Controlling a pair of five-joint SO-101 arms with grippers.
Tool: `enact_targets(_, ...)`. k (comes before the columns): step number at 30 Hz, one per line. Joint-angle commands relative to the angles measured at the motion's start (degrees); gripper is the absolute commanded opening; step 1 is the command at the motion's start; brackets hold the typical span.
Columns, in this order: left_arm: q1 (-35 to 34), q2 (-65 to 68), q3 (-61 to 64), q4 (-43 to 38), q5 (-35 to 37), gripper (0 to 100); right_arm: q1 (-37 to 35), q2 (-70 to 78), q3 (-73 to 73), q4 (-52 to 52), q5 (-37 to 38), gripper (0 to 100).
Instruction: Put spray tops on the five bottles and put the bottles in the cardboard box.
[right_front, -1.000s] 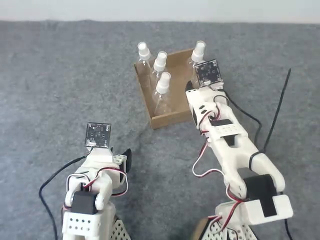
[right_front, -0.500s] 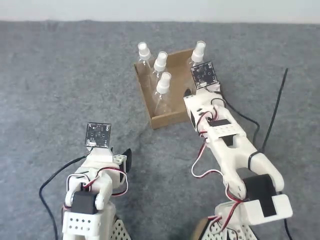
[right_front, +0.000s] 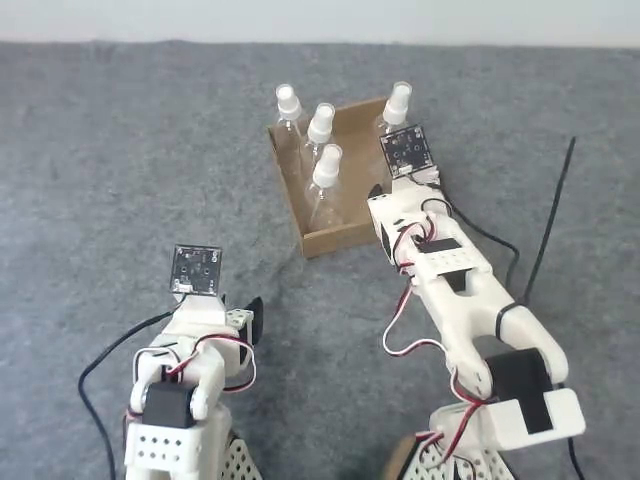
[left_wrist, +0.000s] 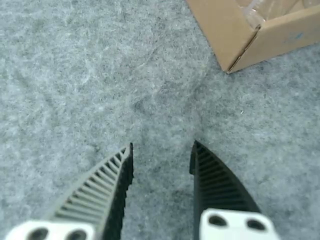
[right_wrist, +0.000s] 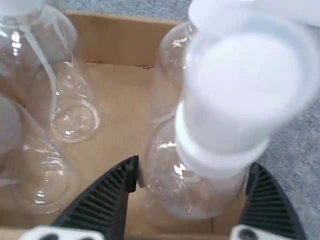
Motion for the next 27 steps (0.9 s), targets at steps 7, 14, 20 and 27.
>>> enact_targets(7,0.1,-0.8,-0.6,0.4,0.0,17,-0.1,-9.5,-2.6,6.5,-0.1,28.2)
enact_targets(14,0.1,-0.8,-0.6,0.4,0.0,17,-0.1,-11.3,-2.6,9.3,0.0,28.2)
enact_targets(20,0.1,-0.8,-0.6,0.4,0.0,17,0.0,-15.1,-2.6,14.6,0.0,28.1)
enact_targets(27,0.1,-0.8,-0.6,0.4,0.0,17,0.0,-20.0,-2.6,21.3,0.1,27.9)
